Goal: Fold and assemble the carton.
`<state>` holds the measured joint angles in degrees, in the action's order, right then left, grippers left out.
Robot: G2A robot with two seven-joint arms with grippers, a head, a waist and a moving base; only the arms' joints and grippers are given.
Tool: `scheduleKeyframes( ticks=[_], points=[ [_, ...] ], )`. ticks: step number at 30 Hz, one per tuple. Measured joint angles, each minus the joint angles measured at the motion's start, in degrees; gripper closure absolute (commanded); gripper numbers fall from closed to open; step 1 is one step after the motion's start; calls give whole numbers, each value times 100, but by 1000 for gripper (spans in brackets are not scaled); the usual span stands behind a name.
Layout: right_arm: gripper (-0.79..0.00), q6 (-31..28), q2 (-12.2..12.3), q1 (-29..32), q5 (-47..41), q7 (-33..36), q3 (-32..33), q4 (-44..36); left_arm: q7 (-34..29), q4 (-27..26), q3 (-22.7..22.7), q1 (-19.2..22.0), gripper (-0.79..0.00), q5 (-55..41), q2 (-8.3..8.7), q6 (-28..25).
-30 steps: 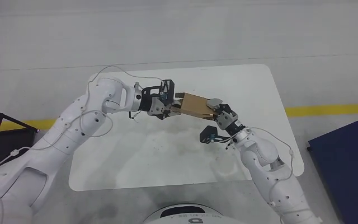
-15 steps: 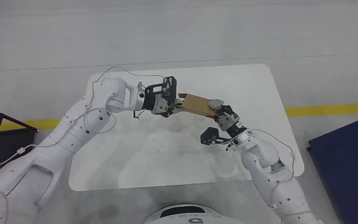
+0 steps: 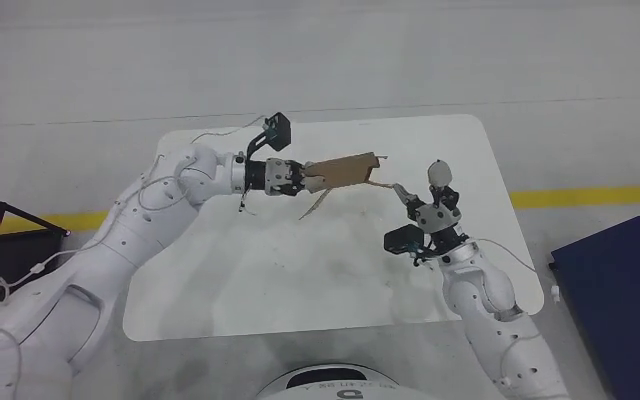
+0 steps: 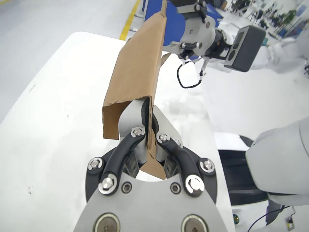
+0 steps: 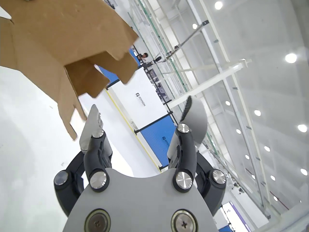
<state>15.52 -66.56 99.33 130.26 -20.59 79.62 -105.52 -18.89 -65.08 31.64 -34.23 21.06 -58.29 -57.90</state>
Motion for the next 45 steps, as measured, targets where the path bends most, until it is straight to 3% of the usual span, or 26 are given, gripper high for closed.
scheduleKeyframes(
  ticks=[5, 12, 16, 20, 23, 30, 42, 45],
  points=[
    [-785, -5, 1, -4, 1, 0, 2, -2, -88, 8, 12, 54, 0, 356, 4, 10],
    [-785, 55, -22, -90, -32, 276, 15, 136, 104, -22, 47, -98, 0, 88, -3, 7],
    [-785, 521, -58, -94, 85, 565, 41, 181, 335, -387, 7, -464, 0, -1671, 10, -11],
    [-785, 1063, -73, 62, 492, 760, 141, 34, -572, -812, 104, -655, 0, -4213, 63, -10],
    [-785, 1046, -73, 60, 468, 761, 140, 34, -664, -802, 106, -654, 0, -5175, 63, -10],
    [-785, 1042, -72, 59, 464, 758, 139, 36, -454, -800, 104, -653, 0, -4149, 62, -10],
    [-785, 937, -86, -9, 457, 887, 119, 139, -447, -816, 110, -699, 0, -4160, 62, 47],
    [-785, 599, -129, -285, -286, 641, -69, 329, -558, -866, 104, -864, 0, -4275, 46, 200]
  ],
)
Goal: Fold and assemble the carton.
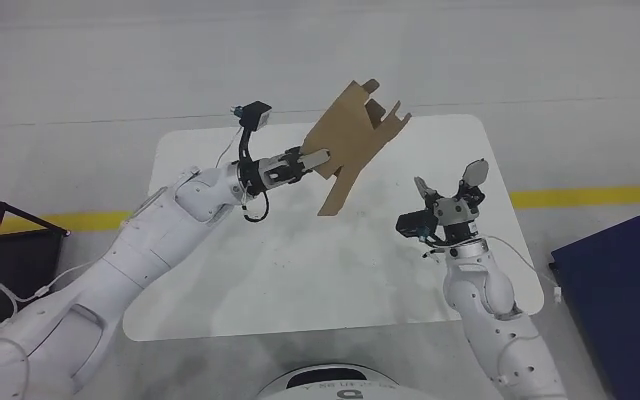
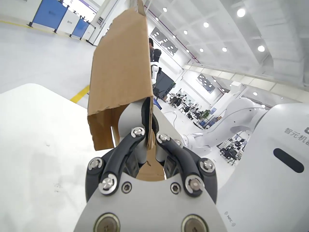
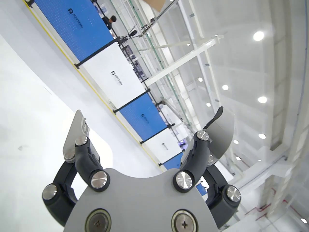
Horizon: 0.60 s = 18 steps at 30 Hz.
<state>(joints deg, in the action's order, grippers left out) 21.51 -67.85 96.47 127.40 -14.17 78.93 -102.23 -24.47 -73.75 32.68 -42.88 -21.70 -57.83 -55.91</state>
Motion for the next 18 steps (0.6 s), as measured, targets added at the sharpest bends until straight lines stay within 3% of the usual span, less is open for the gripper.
scheduleKeyframes(
  ticks=[6, 18],
  points=[
    [-785, -555, -80, -626, -1498, -925, -266, 536, -436, 204, -124, 43, 0, -91, -151, 36],
    [-785, -1193, -147, -972, -2141, -1508, -508, 730, -638, 613, -234, 181, 0, -86, -517, -189]
  ],
)
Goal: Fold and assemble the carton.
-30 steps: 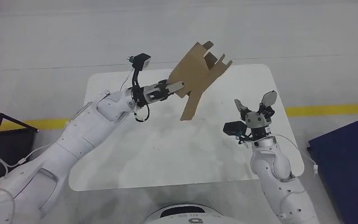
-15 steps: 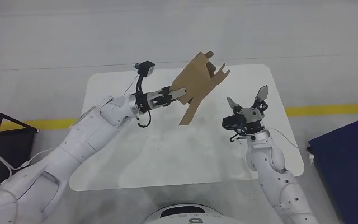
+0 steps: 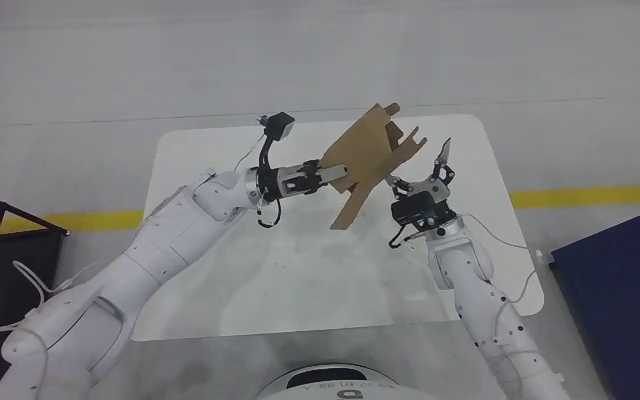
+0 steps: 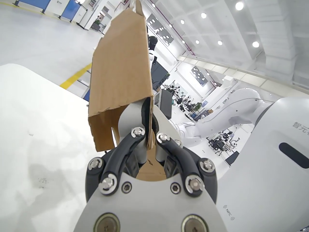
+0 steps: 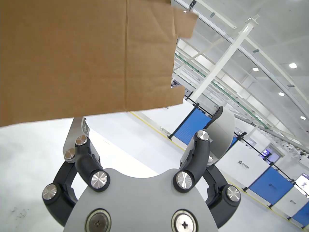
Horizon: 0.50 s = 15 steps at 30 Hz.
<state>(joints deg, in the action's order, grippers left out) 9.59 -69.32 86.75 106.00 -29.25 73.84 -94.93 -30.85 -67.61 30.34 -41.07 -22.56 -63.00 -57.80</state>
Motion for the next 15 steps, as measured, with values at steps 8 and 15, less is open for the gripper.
scheduleKeyframes(
  ticks=[8, 15],
  points=[
    [-785, -134, -18, 136, 18, -15, -106, -312, -23, 183, -8, -27, 0, 203, -178, 2],
    [-785, -118, -37, 131, 28, 61, -125, -339, -237, 285, 8, -134, 0, -18, -269, -20]
  ],
)
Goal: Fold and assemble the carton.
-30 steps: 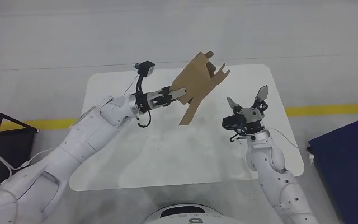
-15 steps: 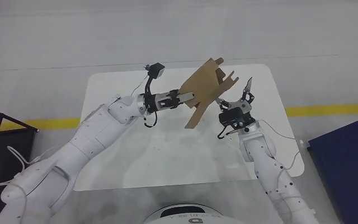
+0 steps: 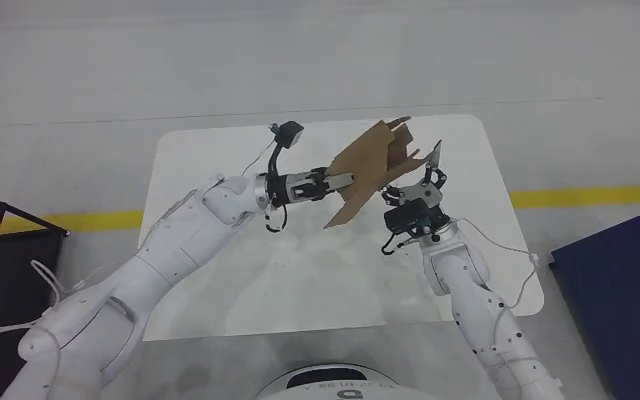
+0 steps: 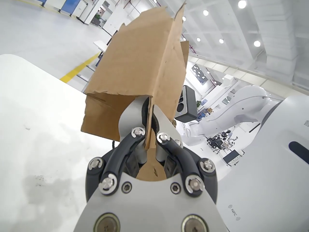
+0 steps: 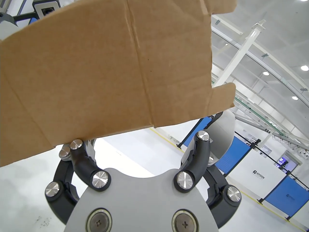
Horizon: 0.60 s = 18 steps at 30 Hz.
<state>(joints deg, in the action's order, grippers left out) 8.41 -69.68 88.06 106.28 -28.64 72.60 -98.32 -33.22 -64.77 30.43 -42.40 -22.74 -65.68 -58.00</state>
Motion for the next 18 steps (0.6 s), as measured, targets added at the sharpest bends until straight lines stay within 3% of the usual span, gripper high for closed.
scheduleKeyframes(
  ticks=[11, 18],
  points=[
    [-785, 378, -10, 65, -219, 204, 406, 71, -1395, -84, -117, -147, 0, -1900, -88, 74],
    [-785, 425, -3, 273, -404, 64, 654, -42, -1551, -125, -46, -204, 0, -2255, 2, 244]
  ],
)
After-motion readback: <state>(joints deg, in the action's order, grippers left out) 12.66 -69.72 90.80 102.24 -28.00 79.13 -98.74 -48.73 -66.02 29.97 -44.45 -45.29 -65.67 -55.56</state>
